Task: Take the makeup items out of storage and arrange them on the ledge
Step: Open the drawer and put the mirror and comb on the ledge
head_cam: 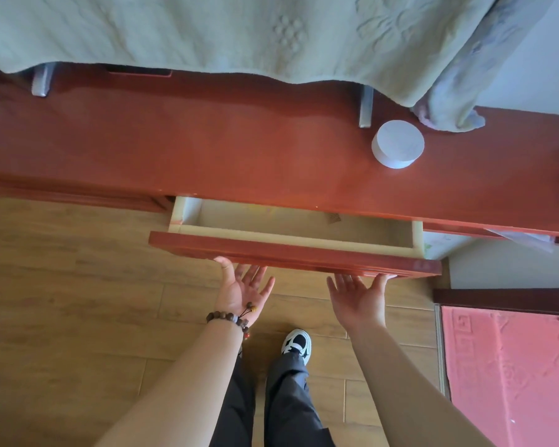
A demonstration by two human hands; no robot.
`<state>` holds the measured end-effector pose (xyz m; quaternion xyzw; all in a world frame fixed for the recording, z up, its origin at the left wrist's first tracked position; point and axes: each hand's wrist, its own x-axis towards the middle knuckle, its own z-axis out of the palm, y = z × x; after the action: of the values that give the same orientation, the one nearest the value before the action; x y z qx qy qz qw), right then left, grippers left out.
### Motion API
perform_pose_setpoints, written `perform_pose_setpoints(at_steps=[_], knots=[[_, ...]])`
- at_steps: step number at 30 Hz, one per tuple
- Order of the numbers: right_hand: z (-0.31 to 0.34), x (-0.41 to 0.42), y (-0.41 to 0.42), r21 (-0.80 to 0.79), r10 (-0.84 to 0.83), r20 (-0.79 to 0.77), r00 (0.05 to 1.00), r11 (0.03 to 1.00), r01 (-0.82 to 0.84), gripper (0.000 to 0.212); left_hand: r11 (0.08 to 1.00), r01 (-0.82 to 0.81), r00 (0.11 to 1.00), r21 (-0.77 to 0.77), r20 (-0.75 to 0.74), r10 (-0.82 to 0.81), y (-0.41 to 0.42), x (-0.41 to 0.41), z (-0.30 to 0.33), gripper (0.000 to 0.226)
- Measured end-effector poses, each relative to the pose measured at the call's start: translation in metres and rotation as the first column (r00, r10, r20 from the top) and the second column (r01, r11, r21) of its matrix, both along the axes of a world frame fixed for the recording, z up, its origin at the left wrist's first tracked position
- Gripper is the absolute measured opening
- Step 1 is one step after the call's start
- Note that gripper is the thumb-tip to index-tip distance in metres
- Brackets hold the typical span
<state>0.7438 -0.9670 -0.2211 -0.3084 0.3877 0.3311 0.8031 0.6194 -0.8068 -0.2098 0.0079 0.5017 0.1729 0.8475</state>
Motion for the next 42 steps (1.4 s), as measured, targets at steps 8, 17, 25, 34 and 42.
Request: perform_pose_setpoints(at_steps=[8,17,25,34,42], knots=[[0.008,-0.056,-0.036,-0.052,0.003,-0.036,0.999,0.999,-0.005,0.091,0.999,0.007,1.0,-0.041,-0.004,-0.007,-0.035,-0.055,0.01,0.103],[0.006,-0.111,-0.07,-0.062,-0.023,-0.029,0.999,0.998,0.022,0.095,0.997,0.018,1.0,-0.071,-0.008,-0.018,-0.07,-0.111,0.015,0.117],[0.013,-0.127,-0.084,-0.079,-0.029,-0.02,0.999,0.996,0.027,0.103,0.996,0.02,1.0,-0.089,0.018,-0.019,-0.082,-0.131,0.014,0.104],[0.039,-0.151,-0.084,-0.177,0.211,-0.005,0.977,0.962,-0.209,0.083,0.913,0.406,0.913,0.036,-0.07,-0.403,-0.083,-0.153,0.029,0.085],[0.128,-0.161,-0.078,-0.417,0.534,0.21,0.819,0.807,-0.419,0.031,0.371,0.753,0.615,0.544,-0.379,-0.692,-0.047,-0.157,0.126,0.027]])
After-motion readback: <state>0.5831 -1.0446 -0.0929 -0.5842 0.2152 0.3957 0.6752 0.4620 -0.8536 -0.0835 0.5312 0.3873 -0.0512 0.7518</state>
